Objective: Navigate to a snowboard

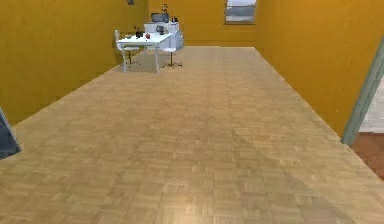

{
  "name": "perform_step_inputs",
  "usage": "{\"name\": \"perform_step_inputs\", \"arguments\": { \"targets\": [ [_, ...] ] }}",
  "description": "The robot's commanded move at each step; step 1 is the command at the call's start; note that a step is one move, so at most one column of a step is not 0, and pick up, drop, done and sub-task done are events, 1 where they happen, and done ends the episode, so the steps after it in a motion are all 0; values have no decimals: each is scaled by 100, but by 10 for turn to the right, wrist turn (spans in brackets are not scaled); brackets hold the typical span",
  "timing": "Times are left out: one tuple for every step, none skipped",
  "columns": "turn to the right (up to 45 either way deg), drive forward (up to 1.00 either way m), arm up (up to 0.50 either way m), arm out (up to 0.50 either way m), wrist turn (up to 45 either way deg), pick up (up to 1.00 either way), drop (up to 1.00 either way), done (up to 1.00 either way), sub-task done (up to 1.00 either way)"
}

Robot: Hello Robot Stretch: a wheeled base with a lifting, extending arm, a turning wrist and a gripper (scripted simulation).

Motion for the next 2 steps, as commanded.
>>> {"name": "perform_step_inputs", "arguments": {
  "targets": [
    [0, 65, 0, 0, 0, 0, 0, 0, 0],
    [450, 0, 0, 0, 0, 0, 0, 0, 0]
  ]
}}
